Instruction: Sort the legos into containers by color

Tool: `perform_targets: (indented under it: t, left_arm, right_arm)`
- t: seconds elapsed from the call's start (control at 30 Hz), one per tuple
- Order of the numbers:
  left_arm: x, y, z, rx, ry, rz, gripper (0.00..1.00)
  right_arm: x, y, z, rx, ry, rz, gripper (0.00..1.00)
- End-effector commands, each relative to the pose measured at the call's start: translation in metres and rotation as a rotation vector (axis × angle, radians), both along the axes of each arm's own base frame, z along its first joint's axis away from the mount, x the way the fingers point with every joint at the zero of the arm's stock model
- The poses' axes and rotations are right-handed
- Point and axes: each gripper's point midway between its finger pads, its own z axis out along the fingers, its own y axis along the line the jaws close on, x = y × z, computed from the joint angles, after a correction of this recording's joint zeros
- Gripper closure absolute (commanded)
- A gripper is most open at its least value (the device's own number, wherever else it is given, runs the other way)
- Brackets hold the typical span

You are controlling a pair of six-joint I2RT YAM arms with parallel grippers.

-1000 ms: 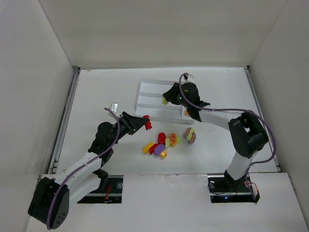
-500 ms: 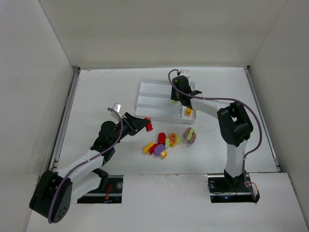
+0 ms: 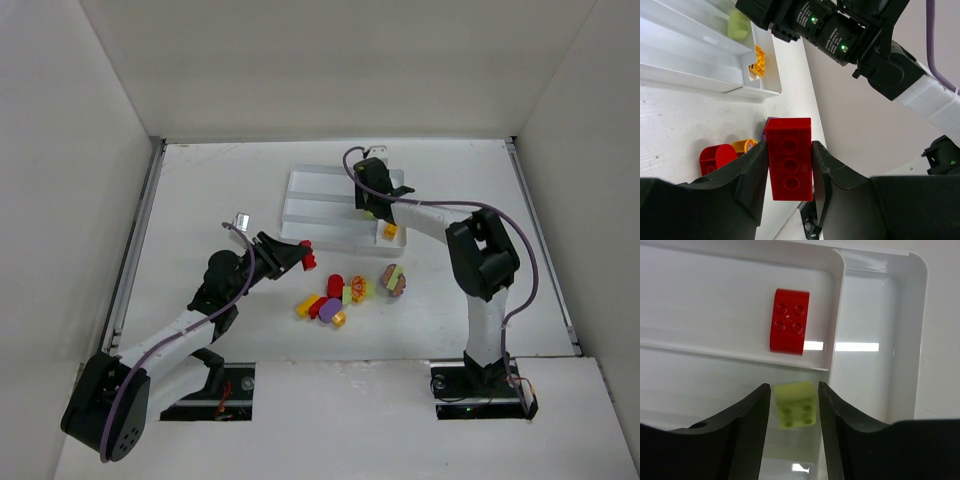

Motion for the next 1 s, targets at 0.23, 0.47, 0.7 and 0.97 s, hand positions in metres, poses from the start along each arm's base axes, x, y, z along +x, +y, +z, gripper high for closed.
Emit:
perform_targets:
  t: [0.23, 0.47, 0.7, 0.97]
  left_arm:
    - [0.02, 0.001, 0.029, -0.02, -0.079, 0.072, 0.86]
    - [0.063, -0.017, 0.038, 0.054, -0.055, 0.156, 0.86]
    - [0.133, -0.06, 0.032, 0.291, -0.087, 0.229, 0.86]
    - [0.218, -0.099, 0.0, 0.456, -0.032, 0.27, 0.86]
  right_arm:
    - [-0.015, 0.011, 0.051, 0.121, -0.092, 0.026, 0.44]
    - [-0.062, -0.013, 0.108, 0.353, -0.23, -0.034, 0.58]
    - [-0.12, -0.034, 0.086, 0.517, -0.244, -0.073, 0.65]
    - [-0.151, -0.039, 0.088, 0.622, -0.254, -0.017, 0.63]
